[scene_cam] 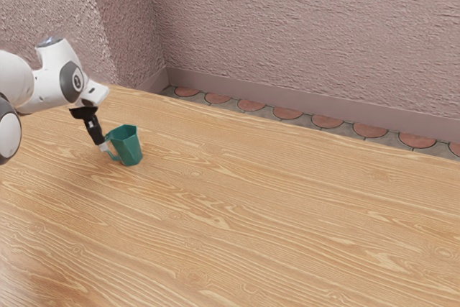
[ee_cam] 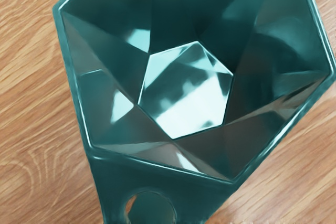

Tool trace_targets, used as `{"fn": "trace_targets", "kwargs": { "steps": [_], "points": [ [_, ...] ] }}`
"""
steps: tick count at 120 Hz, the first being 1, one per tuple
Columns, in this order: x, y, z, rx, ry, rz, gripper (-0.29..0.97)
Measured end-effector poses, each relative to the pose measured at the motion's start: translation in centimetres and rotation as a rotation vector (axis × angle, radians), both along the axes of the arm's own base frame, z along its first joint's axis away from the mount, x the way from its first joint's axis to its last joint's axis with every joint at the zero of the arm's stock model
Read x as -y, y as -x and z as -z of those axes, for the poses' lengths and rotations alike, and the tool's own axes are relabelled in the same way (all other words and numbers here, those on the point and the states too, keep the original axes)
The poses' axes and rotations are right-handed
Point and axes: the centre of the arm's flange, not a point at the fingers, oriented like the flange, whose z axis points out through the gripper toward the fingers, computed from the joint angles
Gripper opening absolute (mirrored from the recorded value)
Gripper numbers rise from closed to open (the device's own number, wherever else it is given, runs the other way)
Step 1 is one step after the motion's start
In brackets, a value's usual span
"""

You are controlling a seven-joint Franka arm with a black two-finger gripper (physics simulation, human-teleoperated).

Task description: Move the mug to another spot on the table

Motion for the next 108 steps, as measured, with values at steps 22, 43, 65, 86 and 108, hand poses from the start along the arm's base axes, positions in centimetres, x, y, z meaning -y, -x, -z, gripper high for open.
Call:
{"fn": "trace_targets", "kwargs": {
  "steps": [22, 43, 65, 86, 108],
  "points": [
    [-0.5, 0.3, 0.9, 0.036, 0.014, 0.012, 0.65],
    [-0.6, 0.1, 2.0, 0.075, 0.032, 0.018, 0.59],
    [-0.7, 0.0, 2.2, 0.097, 0.031, 0.041, 0.49],
    [-0.7, -0.1, 2.7, 0.107, 0.041, 0.052, 0.38],
    [-0.7, 0.0, 3.0, 0.122, 0.058, 0.054, 0.19]
  ]
}}
